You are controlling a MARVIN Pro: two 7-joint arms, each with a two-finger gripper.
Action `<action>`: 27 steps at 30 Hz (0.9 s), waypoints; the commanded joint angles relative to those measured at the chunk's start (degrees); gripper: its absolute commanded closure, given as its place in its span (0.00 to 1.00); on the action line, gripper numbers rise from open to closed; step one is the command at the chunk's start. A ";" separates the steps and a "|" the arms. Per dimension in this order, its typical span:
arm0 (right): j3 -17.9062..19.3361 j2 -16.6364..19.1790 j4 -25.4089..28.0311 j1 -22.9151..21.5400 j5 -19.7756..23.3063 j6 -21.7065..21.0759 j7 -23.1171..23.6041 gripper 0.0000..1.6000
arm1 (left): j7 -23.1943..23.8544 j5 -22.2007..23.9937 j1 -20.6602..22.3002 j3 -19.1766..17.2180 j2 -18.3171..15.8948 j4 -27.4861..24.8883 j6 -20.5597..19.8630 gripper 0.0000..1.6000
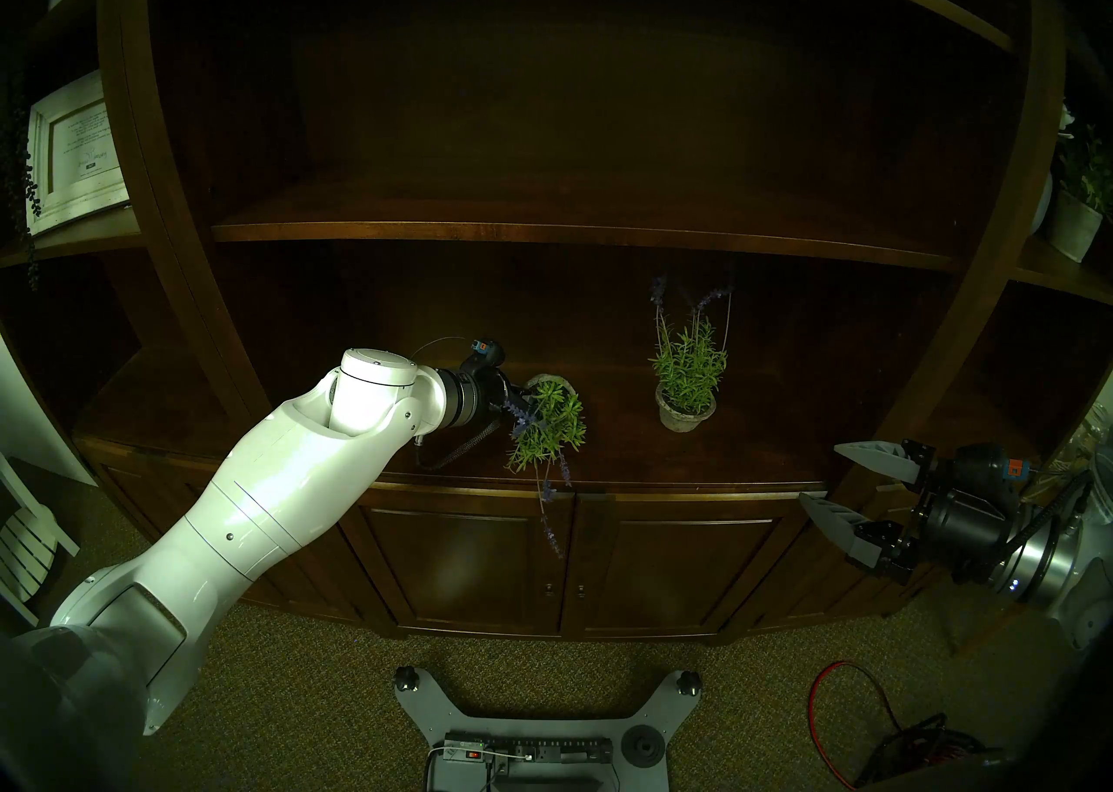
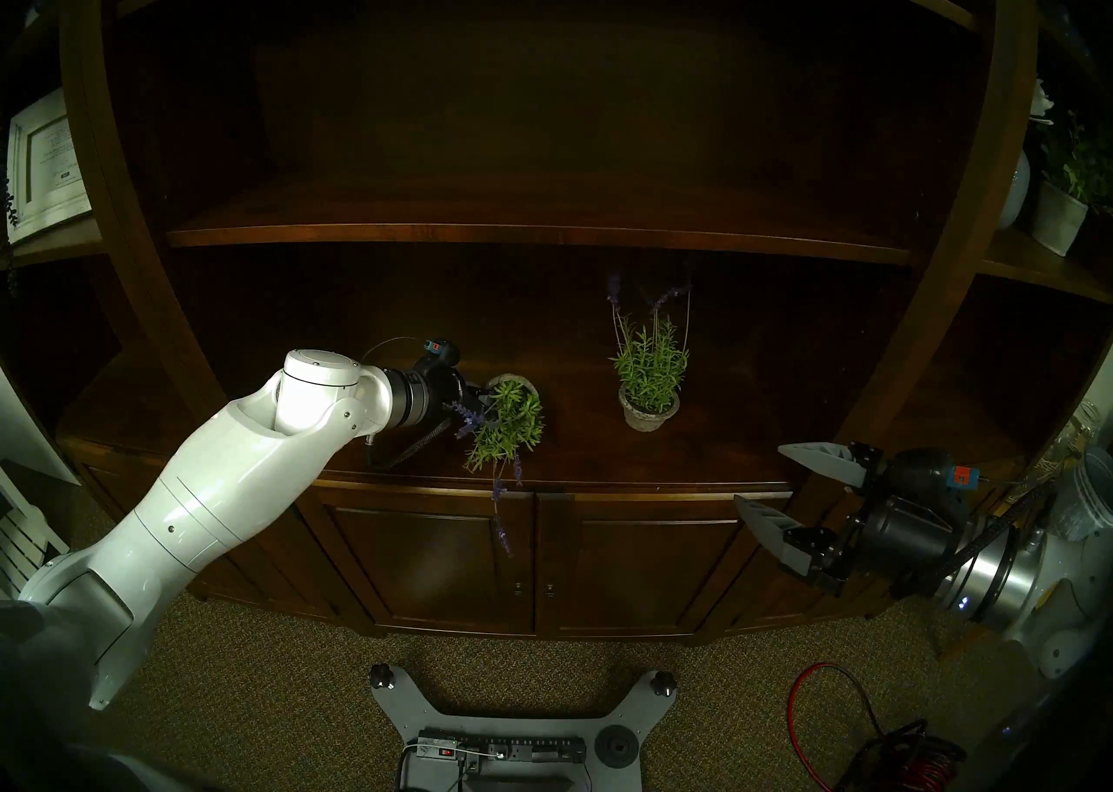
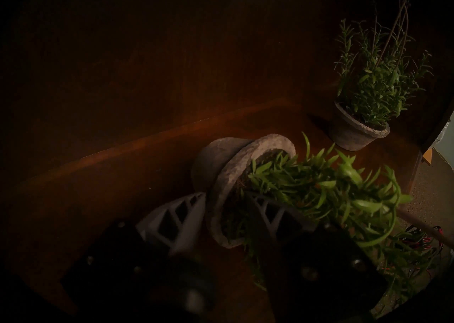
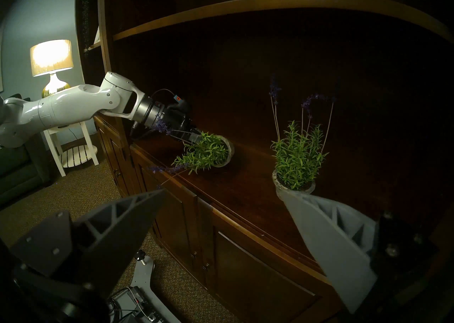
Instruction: Place the fake decorative plant upright
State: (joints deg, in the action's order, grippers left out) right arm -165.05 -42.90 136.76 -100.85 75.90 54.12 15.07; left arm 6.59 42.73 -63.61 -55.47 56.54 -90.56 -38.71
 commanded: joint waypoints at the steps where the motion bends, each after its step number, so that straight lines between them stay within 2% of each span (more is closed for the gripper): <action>1: 0.05 0.01 -0.10 -0.20 0.08 0.88 -0.16 0.00 | 0.52 -0.56 1.58 0.11 0.37 0.13 0.61 0.63; 8: 0.05 -0.15 -0.38 -0.16 0.54 0.88 0.28 0.00 | 0.24 -1.31 1.15 0.37 0.73 0.54 0.30 1.00; 12: 0.05 -0.29 -0.48 -0.19 0.81 0.88 0.57 0.00 | 0.28 -1.61 0.84 0.48 0.84 1.05 0.46 1.00; 17: 0.05 -0.75 -0.34 -0.49 1.22 0.88 1.10 0.00 | -0.01 -0.45 -0.37 -0.40 0.35 -0.95 -1.06 1.00; 19: 0.05 -0.96 -0.23 -0.63 1.35 0.88 1.27 0.00 | -0.56 0.67 -1.12 -1.43 0.47 -2.36 -2.05 1.00; 27: 0.05 -1.26 -0.13 -0.82 1.79 0.88 1.83 0.00 | -5.35 7.77 -2.26 -7.40 4.58 -4.36 -8.13 1.00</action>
State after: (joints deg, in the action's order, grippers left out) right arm -165.04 -43.65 136.41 -100.94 77.57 54.12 16.82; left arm 3.74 45.28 -65.78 -58.74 57.60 -92.31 -43.20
